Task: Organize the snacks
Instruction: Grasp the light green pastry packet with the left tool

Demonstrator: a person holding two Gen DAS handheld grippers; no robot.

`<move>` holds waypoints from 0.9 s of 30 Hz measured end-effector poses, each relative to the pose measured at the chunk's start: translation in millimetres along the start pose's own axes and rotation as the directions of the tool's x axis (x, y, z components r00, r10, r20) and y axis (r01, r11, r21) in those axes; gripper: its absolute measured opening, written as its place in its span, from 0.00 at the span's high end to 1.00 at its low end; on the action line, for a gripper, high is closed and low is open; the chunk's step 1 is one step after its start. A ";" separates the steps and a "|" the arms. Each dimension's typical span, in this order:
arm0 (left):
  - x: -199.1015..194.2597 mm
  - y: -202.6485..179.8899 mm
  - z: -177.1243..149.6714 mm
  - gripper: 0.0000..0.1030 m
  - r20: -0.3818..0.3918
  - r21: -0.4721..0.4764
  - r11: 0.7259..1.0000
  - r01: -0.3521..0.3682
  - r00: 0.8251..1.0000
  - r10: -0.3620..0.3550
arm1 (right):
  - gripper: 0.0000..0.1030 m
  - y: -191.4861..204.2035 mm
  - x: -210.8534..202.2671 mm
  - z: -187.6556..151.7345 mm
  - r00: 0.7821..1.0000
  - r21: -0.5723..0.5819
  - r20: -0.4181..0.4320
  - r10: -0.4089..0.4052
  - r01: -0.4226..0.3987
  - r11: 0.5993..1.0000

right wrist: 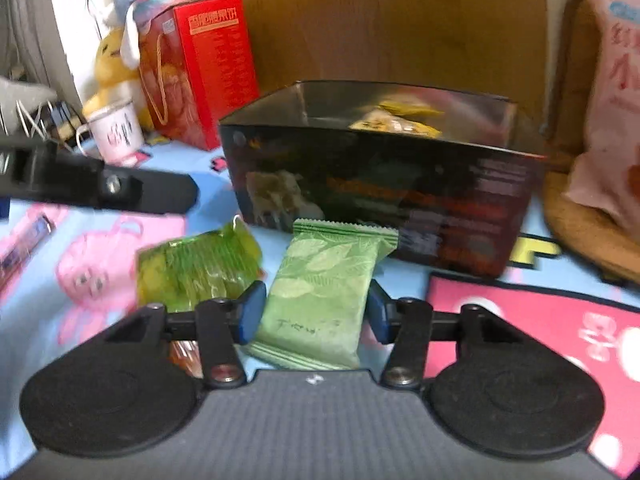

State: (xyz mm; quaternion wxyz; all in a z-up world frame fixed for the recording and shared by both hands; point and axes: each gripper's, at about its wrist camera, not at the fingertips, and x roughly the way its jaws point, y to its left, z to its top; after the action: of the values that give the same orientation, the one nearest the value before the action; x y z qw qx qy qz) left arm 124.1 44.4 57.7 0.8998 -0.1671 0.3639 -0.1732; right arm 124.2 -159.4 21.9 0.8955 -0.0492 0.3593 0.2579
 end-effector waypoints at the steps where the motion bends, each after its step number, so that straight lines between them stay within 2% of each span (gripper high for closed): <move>1: -0.8 -2.6 -0.6 0.52 -0.005 0.004 1.000 0.015 1.000 -0.015 | 0.47 -1.8 -10.1 -7.0 1.000 -0.025 0.003 -0.006 0.006 1.000; 5: -0.5 -27.3 -6.4 0.52 -0.030 0.068 0.994 0.087 0.996 -0.085 | 0.47 -18.5 -49.1 -36.1 1.000 -0.075 0.007 -0.001 0.001 0.997; 9: 9.4 -69.0 -16.9 0.50 -0.092 0.159 0.972 0.175 0.982 -0.162 | 0.49 -31.7 -94.1 -76.8 0.999 -0.140 0.001 0.053 -0.052 0.989; 12: 18.4 -101.3 -29.8 0.48 -0.150 0.236 0.942 0.239 0.966 -0.208 | 0.48 -24.2 -125.4 -106.8 1.000 -0.224 -0.005 0.026 -0.026 0.974; 14: 23.4 -121.5 -41.8 0.48 -0.184 0.280 0.921 0.270 0.957 -0.224 | 0.42 -14.9 -141.3 -124.7 0.998 -0.266 0.020 -0.057 0.060 0.962; 17: 26.8 -137.8 -55.8 0.47 -0.222 0.300 0.907 0.296 0.946 -0.236 | 0.39 -11.0 -157.1 -143.9 0.984 -0.236 0.053 -0.168 0.175 0.956; 20: 28.4 -143.9 -68.7 0.47 -0.268 0.295 0.899 0.323 0.931 -0.246 | 0.37 -14.1 -169.2 -160.4 0.981 -0.157 0.085 -0.173 0.185 0.970; 24: 32.6 -152.3 -85.0 0.47 -0.325 0.300 0.887 0.351 0.912 -0.251 | 0.20 -16.3 -179.3 -178.7 0.970 -0.074 0.117 -0.215 0.224 0.972; 27: 39.6 -161.6 -96.0 0.47 -0.367 0.309 0.876 0.371 0.896 -0.250 | 0.20 -15.9 -189.2 -188.2 0.962 -0.012 0.140 -0.235 0.239 0.971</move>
State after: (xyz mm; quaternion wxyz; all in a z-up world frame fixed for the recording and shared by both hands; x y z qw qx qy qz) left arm 51.6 -132.4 37.8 0.8046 -0.0213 0.4316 -0.4072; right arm -99.4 -305.2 8.2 0.9417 -0.0869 0.2847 0.1570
